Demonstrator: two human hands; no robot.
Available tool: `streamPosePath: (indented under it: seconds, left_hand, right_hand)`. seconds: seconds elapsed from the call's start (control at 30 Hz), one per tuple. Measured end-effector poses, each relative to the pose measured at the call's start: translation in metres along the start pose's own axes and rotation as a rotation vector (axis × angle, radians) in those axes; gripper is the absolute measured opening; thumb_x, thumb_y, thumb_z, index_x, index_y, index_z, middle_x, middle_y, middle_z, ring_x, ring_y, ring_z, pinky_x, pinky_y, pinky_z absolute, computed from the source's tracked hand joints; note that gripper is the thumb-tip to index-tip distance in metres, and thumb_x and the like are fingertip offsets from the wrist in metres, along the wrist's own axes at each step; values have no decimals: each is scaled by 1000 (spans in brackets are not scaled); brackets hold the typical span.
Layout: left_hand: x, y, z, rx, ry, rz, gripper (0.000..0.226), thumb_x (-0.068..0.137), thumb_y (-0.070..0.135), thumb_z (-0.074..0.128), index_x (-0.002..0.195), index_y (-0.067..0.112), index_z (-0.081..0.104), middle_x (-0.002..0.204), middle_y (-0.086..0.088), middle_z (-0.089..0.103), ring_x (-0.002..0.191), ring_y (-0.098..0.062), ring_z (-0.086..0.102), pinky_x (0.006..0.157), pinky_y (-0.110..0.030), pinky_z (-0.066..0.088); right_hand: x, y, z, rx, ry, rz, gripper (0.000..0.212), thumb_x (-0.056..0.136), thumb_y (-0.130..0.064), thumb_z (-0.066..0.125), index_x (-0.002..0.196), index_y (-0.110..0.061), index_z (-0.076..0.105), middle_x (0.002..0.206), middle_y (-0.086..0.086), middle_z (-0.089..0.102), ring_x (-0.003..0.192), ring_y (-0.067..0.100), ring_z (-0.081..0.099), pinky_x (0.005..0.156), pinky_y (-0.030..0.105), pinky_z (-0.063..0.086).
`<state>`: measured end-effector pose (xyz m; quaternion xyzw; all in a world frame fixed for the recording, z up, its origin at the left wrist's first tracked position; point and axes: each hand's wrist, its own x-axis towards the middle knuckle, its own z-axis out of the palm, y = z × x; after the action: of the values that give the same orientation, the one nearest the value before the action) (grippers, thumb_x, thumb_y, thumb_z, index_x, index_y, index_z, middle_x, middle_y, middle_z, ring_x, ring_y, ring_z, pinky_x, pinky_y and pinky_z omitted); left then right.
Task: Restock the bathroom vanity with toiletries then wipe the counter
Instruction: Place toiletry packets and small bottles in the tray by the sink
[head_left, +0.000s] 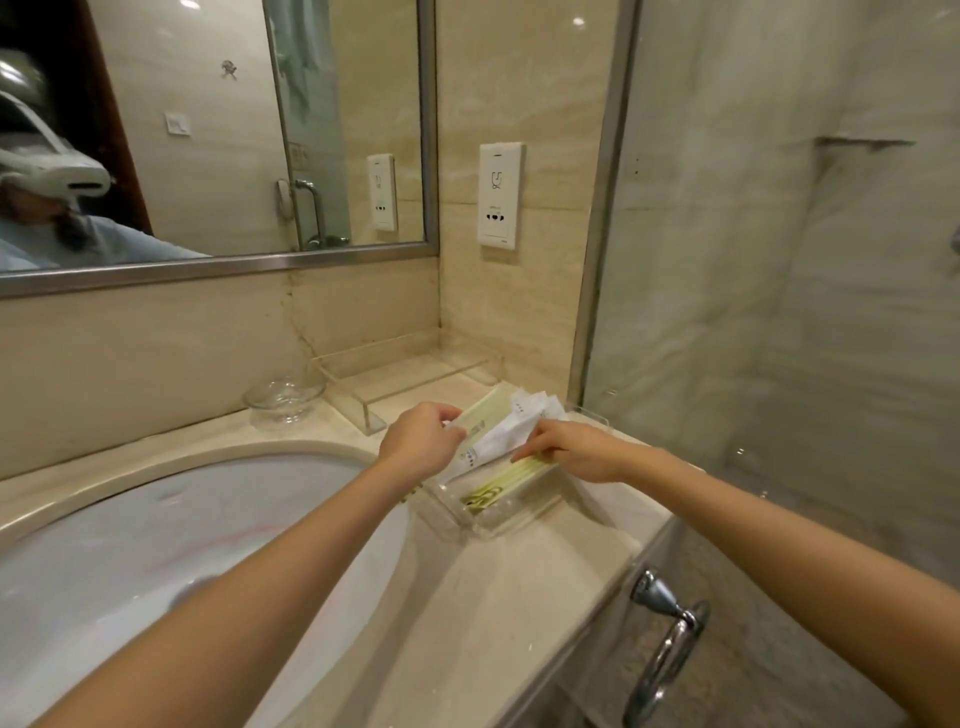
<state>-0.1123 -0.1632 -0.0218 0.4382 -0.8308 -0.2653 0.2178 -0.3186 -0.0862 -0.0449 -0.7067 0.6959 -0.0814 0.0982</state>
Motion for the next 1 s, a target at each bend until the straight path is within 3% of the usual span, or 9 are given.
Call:
streamPosePath:
  seconds: [0.1,0.27,0.33,0.43,0.53,0.67,0.77,0.9,1.0]
  left_hand:
    - [-1,12,9,26,-17,18,31,91,27,52,120,29,63,113,-1,67,100,-21,62,80,-30,49]
    - [0,34,18,128,13,108,28,94,24,50,118,28,65,106,0,67,95,-22,61,74,-29,46]
    - [2,40,21,167,19,119,28,95,24,50,118,28,65,109,1,67,98,-22,61,78,-31,47]
    - [5,46,33,181,17,136,27,95,25,51,117,30,66,108,3,68,98,-21,61,78,-31,47]
    - [8,48,46,179,8,160,27,95,26,51,117,32,66,104,4,68,87,-18,59,69,-27,40]
    - [8,41,54,168,-21,137,29,94,26,52,119,32,64,114,5,66,103,-19,60,76,-26,40]
    - [11,31,52,155,-59,110,26,93,25,52,115,30,66,111,7,66,98,-17,59,76,-26,41]
    - [11,17,51,196,-110,119,23,93,30,51,107,29,69,101,8,68,90,-15,59,71,-26,41]
    - [7,13,48,202,-134,146,25,95,35,48,101,26,71,76,8,66,74,-14,58,60,-26,38]
  right_hand:
    - [-1,2,5,108,34,5,45,91,3,39,125,-16,62,126,3,55,115,18,51,100,27,39]
    - [-4,14,-5,481,497,169,23,92,-12,57,114,-16,59,109,-1,63,100,14,60,90,31,50]
    - [-6,21,-9,491,564,166,26,90,-13,61,114,-18,53,108,-3,58,98,14,58,87,28,50]
    - [-4,25,-8,326,493,55,41,92,-7,55,130,-20,50,118,-5,53,102,9,54,90,25,46]
    - [4,28,-1,154,420,22,37,91,0,48,119,-19,62,113,-1,57,97,13,55,82,24,44]
    - [10,39,8,107,360,69,40,87,6,44,111,-16,67,107,7,61,97,23,59,85,39,49]
    - [12,47,9,106,305,124,44,86,9,39,114,-13,65,113,9,60,103,23,57,90,35,48]
    - [11,48,6,161,228,162,53,85,11,32,118,-16,64,120,8,58,110,22,53,90,28,42]
    - [12,47,4,199,182,176,58,85,12,29,118,-19,64,123,8,58,114,22,51,95,30,41]
